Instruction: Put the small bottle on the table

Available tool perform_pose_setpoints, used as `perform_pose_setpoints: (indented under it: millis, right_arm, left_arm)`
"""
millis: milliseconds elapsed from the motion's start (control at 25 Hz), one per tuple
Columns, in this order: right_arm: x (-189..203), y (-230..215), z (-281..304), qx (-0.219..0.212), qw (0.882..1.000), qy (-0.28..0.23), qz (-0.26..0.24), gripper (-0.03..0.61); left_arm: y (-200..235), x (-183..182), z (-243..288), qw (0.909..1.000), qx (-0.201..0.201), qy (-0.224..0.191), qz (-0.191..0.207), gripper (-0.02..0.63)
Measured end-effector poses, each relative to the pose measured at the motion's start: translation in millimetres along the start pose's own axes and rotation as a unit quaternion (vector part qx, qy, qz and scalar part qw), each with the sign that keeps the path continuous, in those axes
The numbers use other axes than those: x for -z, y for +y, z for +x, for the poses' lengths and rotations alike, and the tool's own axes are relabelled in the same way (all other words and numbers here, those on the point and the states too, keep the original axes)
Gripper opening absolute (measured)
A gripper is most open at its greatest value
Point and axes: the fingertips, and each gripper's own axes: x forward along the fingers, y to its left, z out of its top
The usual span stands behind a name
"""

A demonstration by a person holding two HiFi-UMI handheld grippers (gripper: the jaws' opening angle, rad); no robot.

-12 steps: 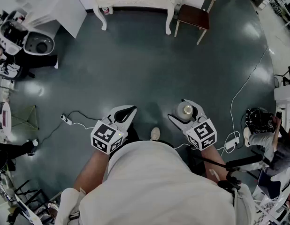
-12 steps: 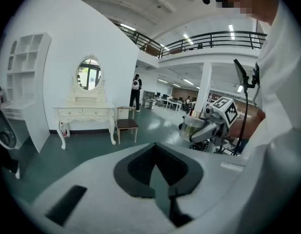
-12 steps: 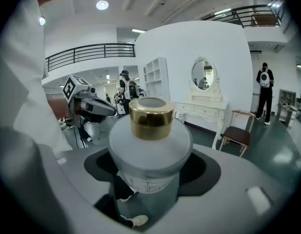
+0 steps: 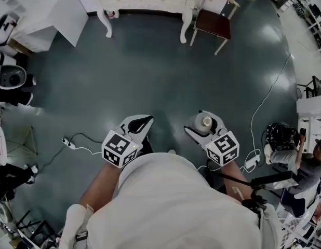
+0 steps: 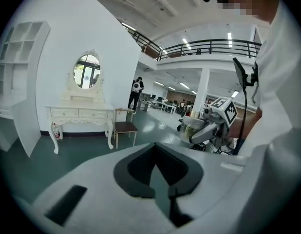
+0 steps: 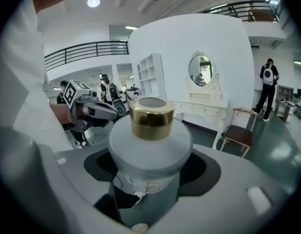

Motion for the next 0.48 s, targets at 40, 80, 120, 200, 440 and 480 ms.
perform_pose_setpoints:
  millis: [40, 80, 120, 200, 440, 480]
  right_arm:
    - [-6.6, -2.2, 7.1, 0.004, 1.0, 0.001, -0.002, 0.339]
    - [-14.2, -3.8, 15.4, 0.008, 1.0, 0.002, -0.007, 0.338]
    - [-23.0, -4.9, 25.3, 0.012, 1.0, 0.001, -0.01, 0.338]
    - [-42.2, -4.6, 47.2, 0.018, 1.0, -0.004, -0.009, 0.337]
    - [-105.6, -17.7, 118.5, 0.026, 0.999, -0.014, -0.017, 0.337]
    - [-116.1, -22.0, 131.6, 0.025, 0.999, -0.016, -0.018, 0.339]
  left_arm:
    - [10.6, -5.9, 1.1, 1.0, 0.003, -0.005, 0.003, 0.003]
    - [22.2, -11.6, 0.8, 0.9999, 0.004, -0.01, 0.006, 0.003]
    - [35.0, -16.9, -0.9, 0.9998, 0.005, -0.014, 0.009, 0.003]
    - [60.5, -25.1, -8.4, 0.9997, 0.009, -0.017, 0.016, 0.003]
    - [146.3, -50.5, -25.5, 0.9994, 0.004, -0.015, 0.03, 0.003]
    - [162.8, -54.5, -24.9, 0.9995, 0.002, -0.014, 0.03, 0.003]
